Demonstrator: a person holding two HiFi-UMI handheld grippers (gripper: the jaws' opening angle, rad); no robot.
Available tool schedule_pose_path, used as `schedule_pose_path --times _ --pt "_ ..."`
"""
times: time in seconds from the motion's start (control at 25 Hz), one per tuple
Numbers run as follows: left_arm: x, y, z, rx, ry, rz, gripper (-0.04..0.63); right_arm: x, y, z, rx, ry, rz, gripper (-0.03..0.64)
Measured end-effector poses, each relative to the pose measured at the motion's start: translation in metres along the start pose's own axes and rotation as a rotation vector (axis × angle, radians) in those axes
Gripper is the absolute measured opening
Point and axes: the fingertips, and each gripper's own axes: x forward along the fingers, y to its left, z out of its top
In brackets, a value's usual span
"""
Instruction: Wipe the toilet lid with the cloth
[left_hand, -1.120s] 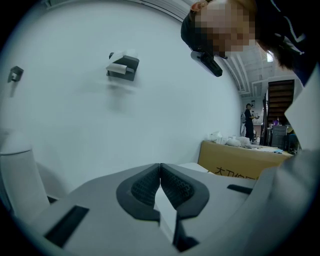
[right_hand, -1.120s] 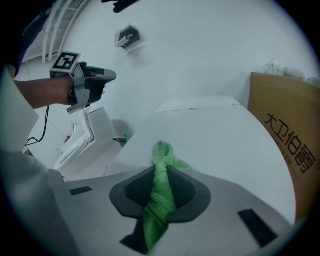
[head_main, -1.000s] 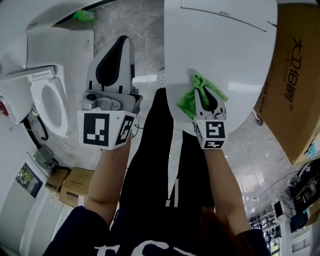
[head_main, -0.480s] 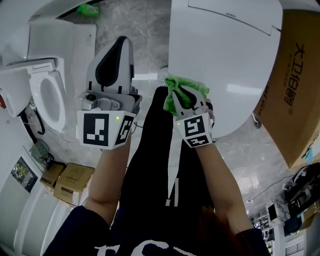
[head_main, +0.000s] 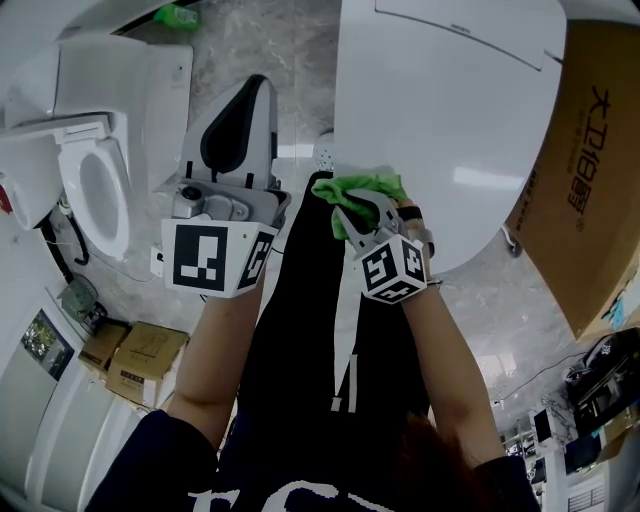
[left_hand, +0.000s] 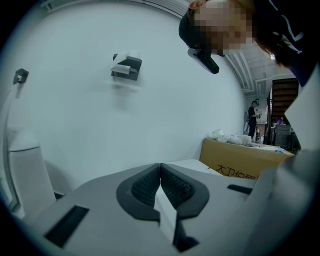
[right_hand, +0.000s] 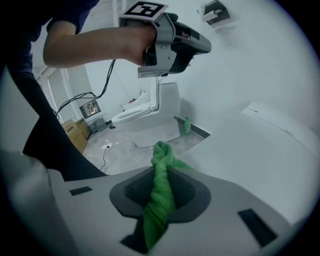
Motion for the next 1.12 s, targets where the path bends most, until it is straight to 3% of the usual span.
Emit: schedule_pose_path --times 0.16,0.4,0.72,1.12 --pt "0.008 -0.01 0.002 0.01 -0.004 -0.029 0.021 -0.019 -0.006 -0.02 0.031 -0.013 -0.036 0.078" --pt "0.015 -0.03 -0.001 0.008 0.003 -0.05 0.021 -0.068 -0.038 -0.066 0.118 -0.041 -0.184 0.079" --pt "0.02 -0.065 -0.009 0.018 0.023 -0.088 0.021 -0.12 -0.074 -0.112 0.187 -0.045 -0.305 0.08" --pt "0.031 -0.1 -0.01 0.04 0.014 -0.126 0.021 -0.183 -0.112 -0.169 0.337 -0.065 -0.565 0.08"
